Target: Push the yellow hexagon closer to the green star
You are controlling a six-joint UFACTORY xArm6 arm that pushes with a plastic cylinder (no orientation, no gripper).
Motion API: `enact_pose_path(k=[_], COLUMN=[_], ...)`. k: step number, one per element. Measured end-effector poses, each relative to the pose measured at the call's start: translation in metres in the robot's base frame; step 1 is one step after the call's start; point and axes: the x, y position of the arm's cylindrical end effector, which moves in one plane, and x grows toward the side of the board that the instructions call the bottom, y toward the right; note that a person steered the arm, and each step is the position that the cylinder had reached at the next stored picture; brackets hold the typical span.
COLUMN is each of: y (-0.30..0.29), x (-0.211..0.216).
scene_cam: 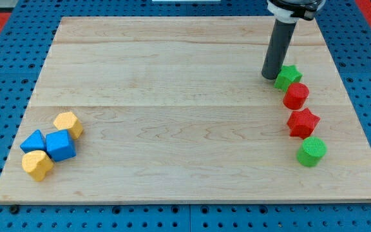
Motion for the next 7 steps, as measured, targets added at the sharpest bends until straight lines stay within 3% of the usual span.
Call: enact_pose_path(k=[1, 4, 5, 6, 7], y=[-0.014, -0.308, -0.397, -0.412, -0.389], x=[-0.010, 0.016, 0.048, 0.099, 0.121])
